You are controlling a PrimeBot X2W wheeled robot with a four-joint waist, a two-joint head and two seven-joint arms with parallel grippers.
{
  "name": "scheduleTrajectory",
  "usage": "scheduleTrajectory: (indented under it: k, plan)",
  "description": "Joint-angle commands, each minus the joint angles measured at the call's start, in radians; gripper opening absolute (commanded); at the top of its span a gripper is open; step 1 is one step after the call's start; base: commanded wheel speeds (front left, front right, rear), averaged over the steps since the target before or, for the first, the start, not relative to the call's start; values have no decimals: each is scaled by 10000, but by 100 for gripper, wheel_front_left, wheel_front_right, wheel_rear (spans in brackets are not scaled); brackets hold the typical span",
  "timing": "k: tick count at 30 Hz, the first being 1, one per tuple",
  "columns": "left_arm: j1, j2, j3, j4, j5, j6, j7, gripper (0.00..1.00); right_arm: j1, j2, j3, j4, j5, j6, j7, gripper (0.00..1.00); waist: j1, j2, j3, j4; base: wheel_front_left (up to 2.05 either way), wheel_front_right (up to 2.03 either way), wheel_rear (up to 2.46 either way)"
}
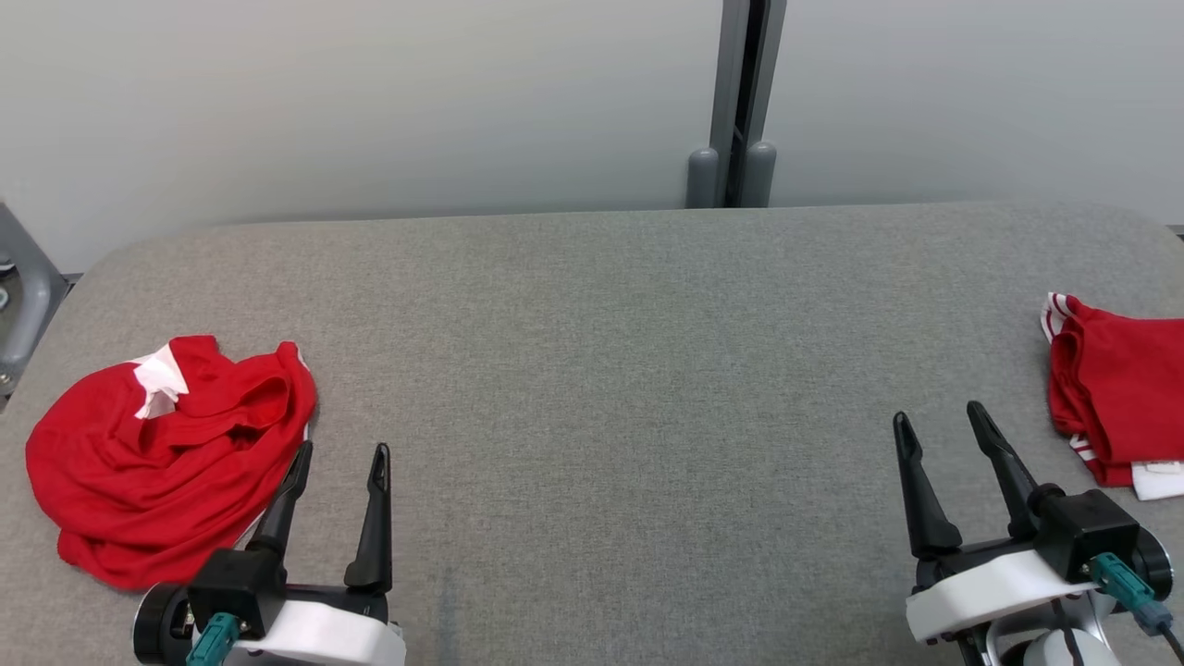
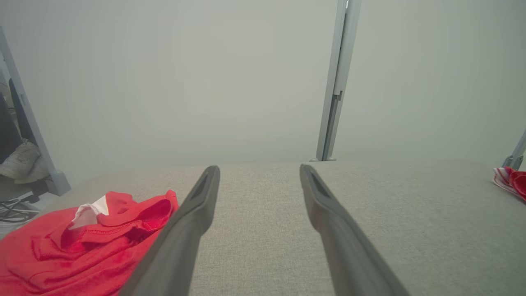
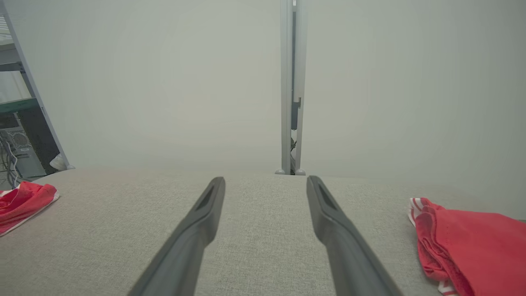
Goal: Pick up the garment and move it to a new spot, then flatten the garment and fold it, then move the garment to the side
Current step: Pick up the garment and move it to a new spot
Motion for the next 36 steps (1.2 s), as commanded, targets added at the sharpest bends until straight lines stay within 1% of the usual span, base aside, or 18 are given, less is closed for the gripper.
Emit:
scheduleTrajectory:
  k: [1,7,14,24,31,36]
  plan:
    - [-137,31,13,15,31,-16,-45,100,-110,-29,91,-27,86,-7,-66,100,0,0,49,151,0,0,0]
    - [-181,33,6,64,63,24,-45,100,-137,-29,472,30,191,-7,-66,100,0,0,120,683,0,0,0]
    - [-104,31,270,126,174,-22,-45,100,-154,-35,1086,93,342,-7,-66,100,0,0,46,1621,0,0,0]
    - [70,33,569,112,261,-115,-45,100,-153,-37,1666,191,532,-7,-61,100,0,0,-183,2930,0,0,0]
    - [214,31,675,79,317,-182,-45,100,-140,-38,1930,321,651,-7,-58,100,0,0,-300,3471,0,0,0]
    - [248,32,683,79,364,-192,-45,100,-105,-40,2017,393,682,-7,-58,100,0,0,-348,3642,0,0,0]
